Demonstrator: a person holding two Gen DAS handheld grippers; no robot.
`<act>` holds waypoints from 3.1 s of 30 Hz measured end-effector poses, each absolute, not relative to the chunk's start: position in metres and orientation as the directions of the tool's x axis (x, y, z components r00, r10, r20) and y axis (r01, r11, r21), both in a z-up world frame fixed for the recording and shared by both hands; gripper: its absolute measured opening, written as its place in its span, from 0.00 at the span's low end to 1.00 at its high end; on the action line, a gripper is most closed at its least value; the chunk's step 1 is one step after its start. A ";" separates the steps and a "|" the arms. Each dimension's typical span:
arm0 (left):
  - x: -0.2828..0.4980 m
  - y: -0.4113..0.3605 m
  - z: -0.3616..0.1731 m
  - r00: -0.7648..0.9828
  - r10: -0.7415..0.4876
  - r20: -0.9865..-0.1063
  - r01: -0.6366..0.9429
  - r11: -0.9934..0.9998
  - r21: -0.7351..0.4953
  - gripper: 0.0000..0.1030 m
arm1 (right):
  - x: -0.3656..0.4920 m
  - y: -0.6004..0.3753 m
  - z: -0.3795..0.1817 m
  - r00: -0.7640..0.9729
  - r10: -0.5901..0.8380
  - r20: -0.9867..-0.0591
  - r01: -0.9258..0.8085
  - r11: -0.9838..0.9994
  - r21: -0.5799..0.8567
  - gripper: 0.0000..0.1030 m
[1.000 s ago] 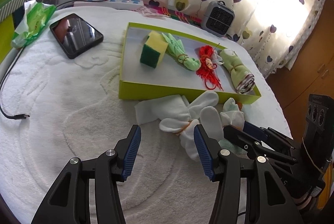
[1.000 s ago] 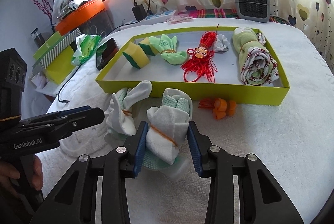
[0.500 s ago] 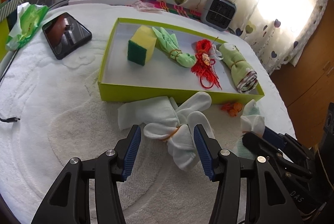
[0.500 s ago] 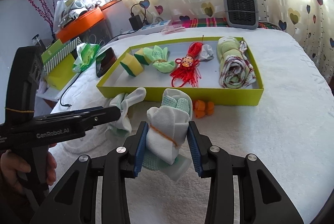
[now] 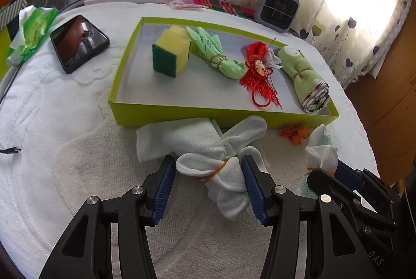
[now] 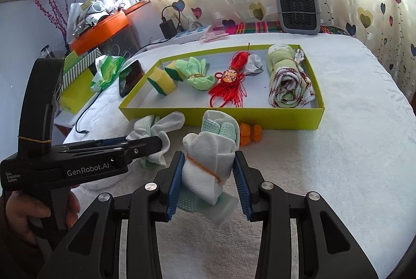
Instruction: Organize soft objects
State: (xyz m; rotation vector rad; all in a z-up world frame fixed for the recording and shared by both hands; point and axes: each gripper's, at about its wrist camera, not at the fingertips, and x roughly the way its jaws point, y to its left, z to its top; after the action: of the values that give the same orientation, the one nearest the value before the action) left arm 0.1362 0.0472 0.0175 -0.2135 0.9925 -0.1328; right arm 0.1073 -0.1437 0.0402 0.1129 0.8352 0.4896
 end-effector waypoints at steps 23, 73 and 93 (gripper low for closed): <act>0.125 0.046 0.022 0.574 -0.221 -0.789 0.042 0.970 -0.241 0.35 | 0.108 -0.140 0.036 0.555 0.455 -0.696 -0.374 0.884 0.279 0.38; 0.129 0.054 0.078 0.673 -0.238 -0.701 0.143 0.971 -0.192 0.35 | 0.122 -0.139 0.081 0.663 0.395 -0.636 -0.378 0.910 0.170 0.38; 0.160 0.054 0.084 0.676 -0.237 -0.698 0.153 0.971 -0.182 0.35 | 0.146 -0.143 0.085 0.678 0.367 -0.637 -0.364 0.921 0.143 0.38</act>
State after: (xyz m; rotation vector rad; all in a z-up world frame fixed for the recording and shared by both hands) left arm 0.1605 0.0540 0.0845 -0.1115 0.7998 -0.2197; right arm 0.1456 -0.1434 0.0854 0.0044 0.7164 0.4102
